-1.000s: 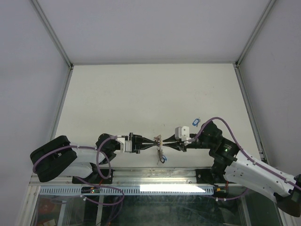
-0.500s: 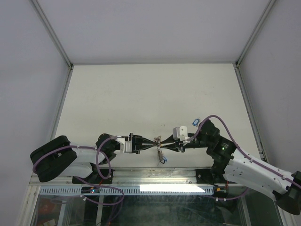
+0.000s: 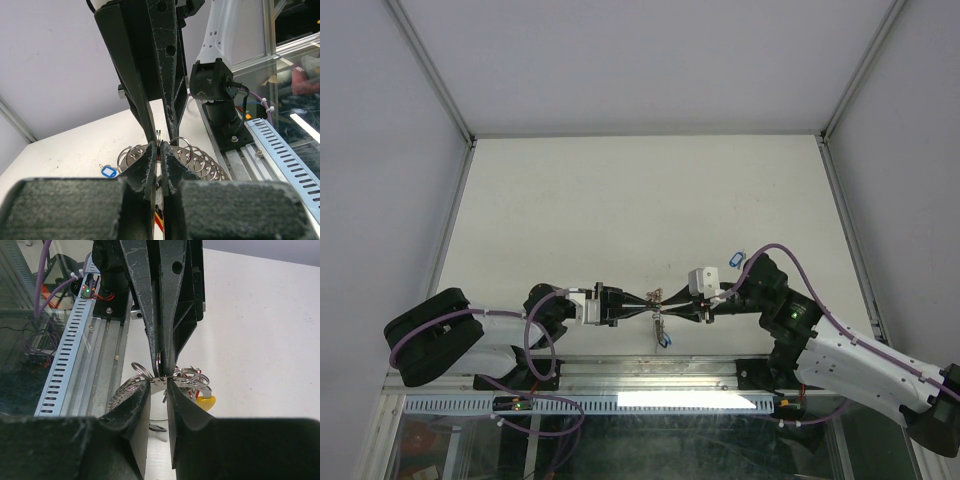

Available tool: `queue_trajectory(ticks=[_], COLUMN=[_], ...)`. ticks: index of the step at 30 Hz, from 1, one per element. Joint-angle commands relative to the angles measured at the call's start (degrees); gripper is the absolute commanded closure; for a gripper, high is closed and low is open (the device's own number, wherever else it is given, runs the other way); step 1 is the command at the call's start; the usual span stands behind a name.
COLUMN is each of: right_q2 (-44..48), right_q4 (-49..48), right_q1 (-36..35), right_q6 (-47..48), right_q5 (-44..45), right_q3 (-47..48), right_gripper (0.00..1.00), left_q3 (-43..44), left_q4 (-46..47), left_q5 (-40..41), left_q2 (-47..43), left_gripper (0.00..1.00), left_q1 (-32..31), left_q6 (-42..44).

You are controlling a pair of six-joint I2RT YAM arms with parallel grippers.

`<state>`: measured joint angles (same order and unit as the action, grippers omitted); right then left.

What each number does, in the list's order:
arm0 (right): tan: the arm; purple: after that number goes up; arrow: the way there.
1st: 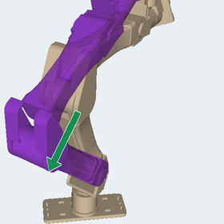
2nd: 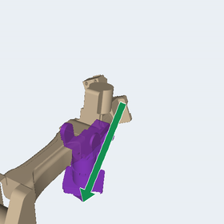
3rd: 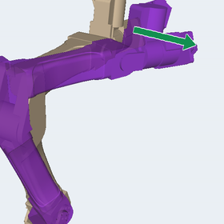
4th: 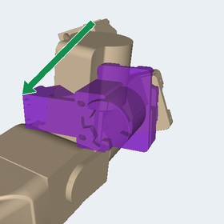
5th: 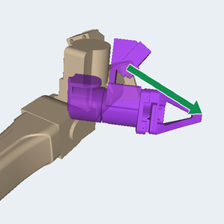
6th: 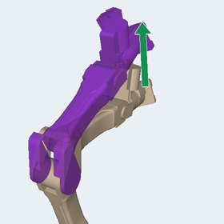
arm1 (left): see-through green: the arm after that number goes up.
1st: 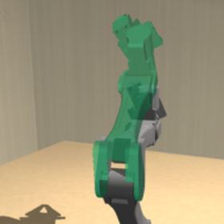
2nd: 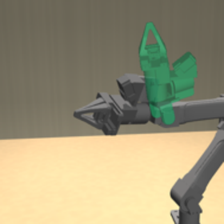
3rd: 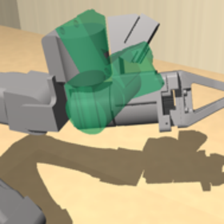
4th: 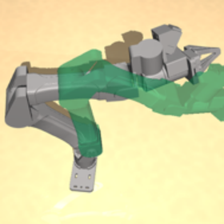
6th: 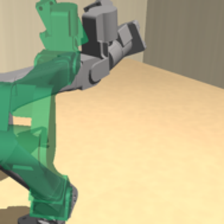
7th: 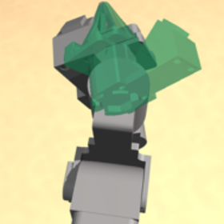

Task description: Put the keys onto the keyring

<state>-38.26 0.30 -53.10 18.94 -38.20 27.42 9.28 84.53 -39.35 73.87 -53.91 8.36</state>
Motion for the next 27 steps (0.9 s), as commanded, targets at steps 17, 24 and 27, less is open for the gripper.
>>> queue_trajectory(ticks=[17,24,27], right_q2=[1.67,0.17,-0.23], right_q4=[2.82,0.51,-0.35], right_q1=[0.02,0.02,0.02], right_q6=[3.45,2.71,2.39], right_q5=[1.99,0.6,0.24], right_q3=[4.89,4.78,4.67], right_gripper=[0.81,0.81,0.81], left_q3=[2.06,2.15,2.22], left_q4=[12.32,12.15,12.06], left_q5=[0.14,0.33,0.37], left_q2=[-0.07,0.13,0.42], left_gripper=[1.0,1.0,1.0], left_q1=[0.47,0.47,0.48], left_q6=[0.15,0.16,-0.04])
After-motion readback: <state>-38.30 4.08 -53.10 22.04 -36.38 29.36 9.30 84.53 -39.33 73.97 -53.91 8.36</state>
